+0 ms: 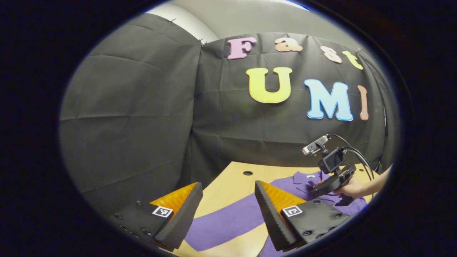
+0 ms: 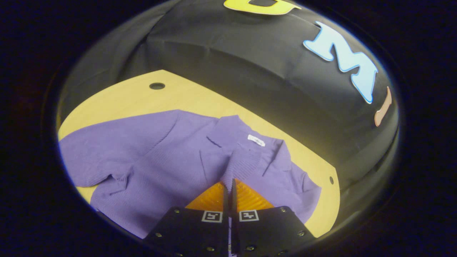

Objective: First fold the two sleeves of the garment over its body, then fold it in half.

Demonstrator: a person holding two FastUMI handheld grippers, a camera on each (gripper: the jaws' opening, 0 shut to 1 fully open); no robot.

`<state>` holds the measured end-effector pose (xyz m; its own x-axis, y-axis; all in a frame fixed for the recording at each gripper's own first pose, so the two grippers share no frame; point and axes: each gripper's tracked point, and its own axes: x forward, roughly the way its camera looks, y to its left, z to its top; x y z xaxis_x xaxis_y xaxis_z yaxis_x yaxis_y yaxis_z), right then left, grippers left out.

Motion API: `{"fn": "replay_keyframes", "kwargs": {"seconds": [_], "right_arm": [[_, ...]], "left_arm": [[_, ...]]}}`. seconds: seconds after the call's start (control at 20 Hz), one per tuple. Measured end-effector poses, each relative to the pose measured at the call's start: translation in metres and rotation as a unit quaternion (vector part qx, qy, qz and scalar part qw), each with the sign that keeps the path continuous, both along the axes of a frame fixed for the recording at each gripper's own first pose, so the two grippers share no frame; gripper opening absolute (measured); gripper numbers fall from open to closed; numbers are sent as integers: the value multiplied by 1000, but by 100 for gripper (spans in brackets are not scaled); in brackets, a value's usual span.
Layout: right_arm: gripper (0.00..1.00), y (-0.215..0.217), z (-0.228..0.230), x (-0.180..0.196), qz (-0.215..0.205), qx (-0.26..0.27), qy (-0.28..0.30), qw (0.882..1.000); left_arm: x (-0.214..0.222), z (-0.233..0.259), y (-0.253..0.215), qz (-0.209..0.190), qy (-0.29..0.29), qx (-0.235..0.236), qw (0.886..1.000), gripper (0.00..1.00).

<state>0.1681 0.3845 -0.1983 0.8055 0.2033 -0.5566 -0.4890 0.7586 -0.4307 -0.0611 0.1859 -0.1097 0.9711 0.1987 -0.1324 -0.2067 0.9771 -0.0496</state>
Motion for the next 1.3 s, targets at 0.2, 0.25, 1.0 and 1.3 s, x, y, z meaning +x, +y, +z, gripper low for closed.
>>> {"fn": "replay_keyframes", "kwargs": {"seconds": [0.2,0.25,1.0,1.3], "right_arm": [[5,7,-7,-7,8,-4,3,1000],[7,9,-6,-8,12,1,5,1000],[96,29,44,-56,83,86,-22,993],[96,25,107,-96,103,150,-64,981]], "left_arm": [[1,-4,-4,-2,2,1,1000,93],[2,-4,-5,-4,0,2,1000,94],[-5,-30,-9,9,24,1,1000,98],[-15,-107,52,110,113,-26,987,96]]}}
